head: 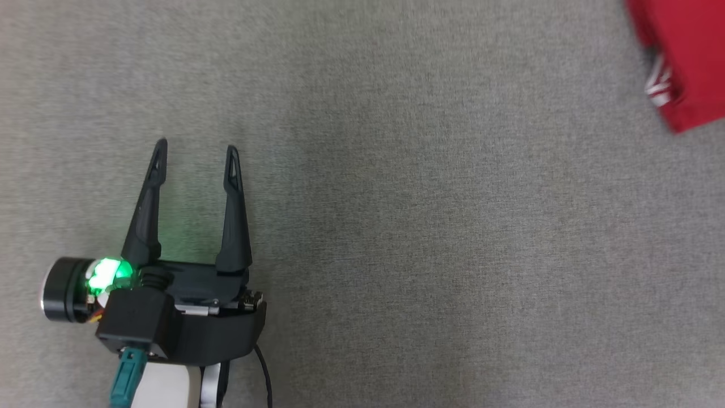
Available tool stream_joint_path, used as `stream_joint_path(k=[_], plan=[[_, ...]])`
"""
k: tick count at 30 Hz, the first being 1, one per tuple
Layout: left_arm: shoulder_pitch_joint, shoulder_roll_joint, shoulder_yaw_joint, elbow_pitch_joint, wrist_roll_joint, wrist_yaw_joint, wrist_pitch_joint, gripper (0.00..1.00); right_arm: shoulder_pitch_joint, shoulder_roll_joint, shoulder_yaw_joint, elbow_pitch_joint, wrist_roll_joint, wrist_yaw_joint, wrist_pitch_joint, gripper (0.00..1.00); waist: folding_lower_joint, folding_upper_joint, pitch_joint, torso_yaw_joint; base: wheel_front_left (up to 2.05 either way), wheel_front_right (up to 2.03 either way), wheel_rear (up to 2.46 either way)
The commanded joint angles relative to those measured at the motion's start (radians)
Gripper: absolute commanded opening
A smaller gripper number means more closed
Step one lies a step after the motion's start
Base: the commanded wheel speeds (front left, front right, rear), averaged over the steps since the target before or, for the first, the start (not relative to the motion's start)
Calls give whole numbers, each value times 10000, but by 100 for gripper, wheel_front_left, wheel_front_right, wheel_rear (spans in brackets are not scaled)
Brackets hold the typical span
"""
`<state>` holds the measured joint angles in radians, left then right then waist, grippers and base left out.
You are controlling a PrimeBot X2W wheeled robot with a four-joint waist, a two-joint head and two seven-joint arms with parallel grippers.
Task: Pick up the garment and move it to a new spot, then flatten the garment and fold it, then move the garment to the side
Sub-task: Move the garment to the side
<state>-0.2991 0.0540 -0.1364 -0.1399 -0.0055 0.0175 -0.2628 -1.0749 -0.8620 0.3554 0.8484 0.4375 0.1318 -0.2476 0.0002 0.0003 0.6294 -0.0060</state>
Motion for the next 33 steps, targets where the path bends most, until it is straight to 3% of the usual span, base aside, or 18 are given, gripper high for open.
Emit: stream_joint_path(k=[1,11,19,20,21,33], plan=[[-219,47,-22,-138,65,-18,-29,100,-247,-224,-12,11,-51,-26,-3,0,-2,-3,567,-260,0,0,0],[-310,119,-277,-863,223,139,-27,100,-1066,-1533,-23,306,-354,-26,240,0,-2,-3,968,-282,0,0,0],[-344,211,-420,-1105,199,270,-27,100,-1386,-1792,-28,499,-233,-26,499,0,-2,-3,1105,-297,0,0,0],[-337,217,-435,-1107,190,288,-27,100,-1400,-1825,-17,515,-275,-26,475,59,-2,-3,1108,-292,0,0,0],[-348,223,-458,-1107,179,314,-27,100,-1416,-1840,-21,552,-306,-26,461,100,-2,-3,1109,-284,0,0,0],[47,206,-480,-811,-62,551,-27,100,-1536,-1492,4,361,-707,-26,-20,100,-2,-3,198,-220,0,0,0]])
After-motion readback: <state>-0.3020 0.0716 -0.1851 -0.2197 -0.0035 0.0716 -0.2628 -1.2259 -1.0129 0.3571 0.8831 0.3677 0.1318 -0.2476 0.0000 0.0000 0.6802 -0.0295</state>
